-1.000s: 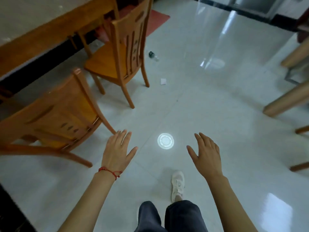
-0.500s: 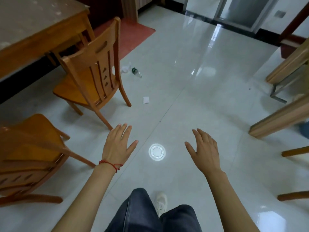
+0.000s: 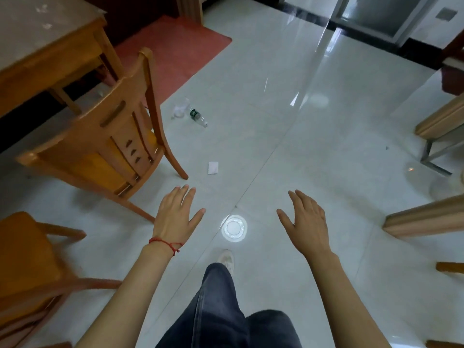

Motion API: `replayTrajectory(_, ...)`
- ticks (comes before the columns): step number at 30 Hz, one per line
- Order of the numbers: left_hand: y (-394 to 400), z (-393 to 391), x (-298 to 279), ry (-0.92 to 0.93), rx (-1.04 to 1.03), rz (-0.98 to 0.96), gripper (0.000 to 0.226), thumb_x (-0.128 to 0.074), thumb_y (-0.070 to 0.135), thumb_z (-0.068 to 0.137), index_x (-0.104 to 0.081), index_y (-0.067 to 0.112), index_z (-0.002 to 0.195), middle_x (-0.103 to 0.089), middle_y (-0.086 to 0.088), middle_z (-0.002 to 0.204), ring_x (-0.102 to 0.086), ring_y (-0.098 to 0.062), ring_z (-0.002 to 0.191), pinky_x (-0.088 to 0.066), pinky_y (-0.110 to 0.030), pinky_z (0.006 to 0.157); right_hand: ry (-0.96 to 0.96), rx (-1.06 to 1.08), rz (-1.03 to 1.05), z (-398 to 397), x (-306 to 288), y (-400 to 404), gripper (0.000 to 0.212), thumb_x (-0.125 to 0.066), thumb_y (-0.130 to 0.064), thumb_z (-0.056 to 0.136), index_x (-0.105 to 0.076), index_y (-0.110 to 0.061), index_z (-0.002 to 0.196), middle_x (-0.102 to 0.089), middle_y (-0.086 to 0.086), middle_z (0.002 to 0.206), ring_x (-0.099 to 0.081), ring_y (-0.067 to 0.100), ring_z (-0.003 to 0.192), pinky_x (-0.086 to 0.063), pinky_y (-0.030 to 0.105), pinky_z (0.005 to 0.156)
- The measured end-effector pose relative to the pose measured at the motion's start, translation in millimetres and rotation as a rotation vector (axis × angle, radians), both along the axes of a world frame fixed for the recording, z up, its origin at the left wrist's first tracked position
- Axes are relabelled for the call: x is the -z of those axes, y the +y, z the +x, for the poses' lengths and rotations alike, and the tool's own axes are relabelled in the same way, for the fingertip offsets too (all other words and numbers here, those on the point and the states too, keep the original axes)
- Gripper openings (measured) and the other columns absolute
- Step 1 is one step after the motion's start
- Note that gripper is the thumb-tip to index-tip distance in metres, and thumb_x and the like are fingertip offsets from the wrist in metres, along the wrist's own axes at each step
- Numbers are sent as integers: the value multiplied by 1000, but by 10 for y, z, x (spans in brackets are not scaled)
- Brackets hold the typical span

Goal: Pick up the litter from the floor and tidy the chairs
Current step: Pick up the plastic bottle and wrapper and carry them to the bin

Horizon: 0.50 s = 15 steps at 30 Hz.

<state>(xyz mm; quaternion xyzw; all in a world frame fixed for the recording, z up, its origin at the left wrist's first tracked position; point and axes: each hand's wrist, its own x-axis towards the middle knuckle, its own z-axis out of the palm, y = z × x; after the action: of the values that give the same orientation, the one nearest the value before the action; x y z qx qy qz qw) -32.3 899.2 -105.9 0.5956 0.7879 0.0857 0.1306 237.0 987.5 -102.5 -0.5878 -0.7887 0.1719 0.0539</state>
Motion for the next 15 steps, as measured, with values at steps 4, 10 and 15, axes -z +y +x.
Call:
replayTrajectory(4, 670, -190, -42, 12, 10, -21, 57, -58, 36, 86, -46, 2, 130, -47, -22, 135, -38, -38, 128, -32, -48, 103, 13, 0, 14, -156, -55, 678, 53, -51, -38, 91, -40, -9, 134, -41, 13, 141, -35, 28, 131, -24, 40, 107)
replayTrajectory(10, 1536, -343, -51, -11, -30, -31, 57, -55, 37, 87, -43, 4, 132, -43, -19, 139, -35, -35, 130, -30, -48, 106, 26, -46, 7, -329, -29, 1639, 52, -51, -37, 91, -41, -9, 134, -42, 14, 141, -36, 28, 130, -24, 40, 107)
replayTrajectory(15, 2214, -433, 15, -29, -144, -40, 55, -58, 33, 87, -44, 2, 131, -45, -21, 137, -34, -37, 130, -29, -50, 107, 29, -167, -4, -563, 47, 2624, 53, -49, -38, 91, -40, -9, 135, -41, 14, 142, -35, 28, 131, -24, 40, 107)
